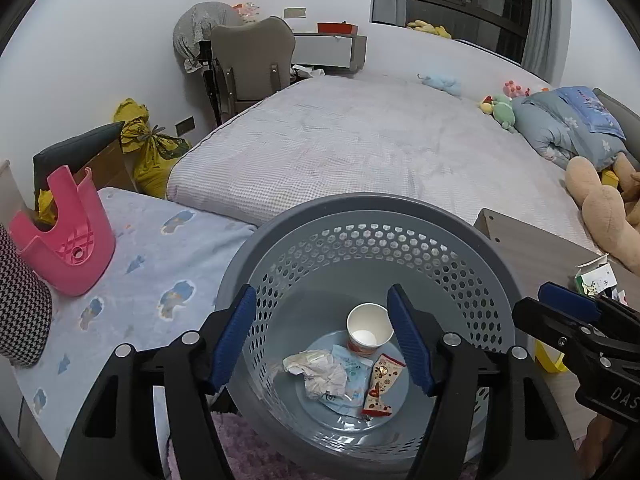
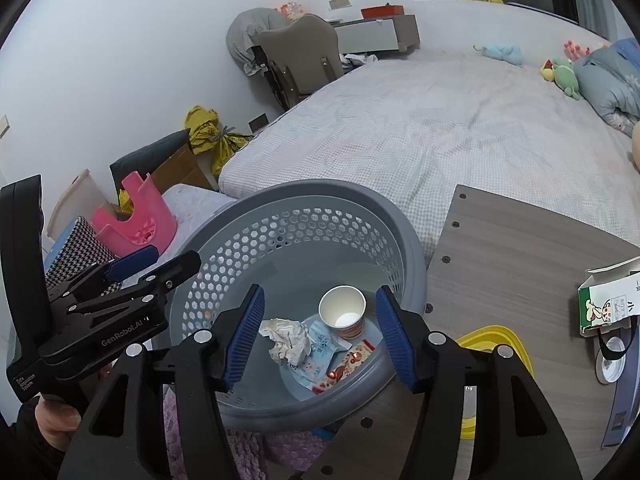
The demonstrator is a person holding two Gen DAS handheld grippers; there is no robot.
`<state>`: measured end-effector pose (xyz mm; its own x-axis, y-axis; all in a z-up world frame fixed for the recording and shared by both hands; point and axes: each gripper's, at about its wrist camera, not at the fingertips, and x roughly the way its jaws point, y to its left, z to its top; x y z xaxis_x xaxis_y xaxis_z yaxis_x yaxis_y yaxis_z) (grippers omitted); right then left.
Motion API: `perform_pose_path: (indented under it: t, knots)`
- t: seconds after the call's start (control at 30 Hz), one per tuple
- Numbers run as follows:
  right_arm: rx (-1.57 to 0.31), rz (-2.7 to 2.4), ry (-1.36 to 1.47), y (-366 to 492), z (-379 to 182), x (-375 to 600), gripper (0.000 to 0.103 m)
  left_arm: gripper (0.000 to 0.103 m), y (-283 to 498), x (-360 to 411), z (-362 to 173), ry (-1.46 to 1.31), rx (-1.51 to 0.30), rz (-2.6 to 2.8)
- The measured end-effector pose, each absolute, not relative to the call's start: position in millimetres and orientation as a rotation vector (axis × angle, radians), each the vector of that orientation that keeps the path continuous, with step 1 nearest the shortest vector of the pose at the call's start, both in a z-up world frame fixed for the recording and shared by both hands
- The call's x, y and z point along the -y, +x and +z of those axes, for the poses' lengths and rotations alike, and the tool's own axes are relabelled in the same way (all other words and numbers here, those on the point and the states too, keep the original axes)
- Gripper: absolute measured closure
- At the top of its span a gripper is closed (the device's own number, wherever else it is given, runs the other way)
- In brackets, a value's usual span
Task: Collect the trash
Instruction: 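Open both grippers over the basket, dropping the tissue and wrapper inside, then move both tools back over the table toward the yellow square lid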
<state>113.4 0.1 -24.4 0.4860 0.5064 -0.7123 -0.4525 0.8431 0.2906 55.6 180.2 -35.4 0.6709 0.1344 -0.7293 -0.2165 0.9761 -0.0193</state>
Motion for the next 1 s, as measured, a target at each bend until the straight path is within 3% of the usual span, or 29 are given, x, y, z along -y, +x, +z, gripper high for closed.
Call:
perform_pose_path:
  t: [0.43,1.0]
  knots:
    - [-0.874,0.575,0.08,103.7,-23.0,7.0,0.036,0.026,48.8,-174.7,-32.7,-0.088,-0.81,0.214]
    - [-0.863,0.447,0.12,78.7,-18.5,66.4,0.027,0.022,40.4,-136.7,-27.3,-0.066,-0.817,0.124]
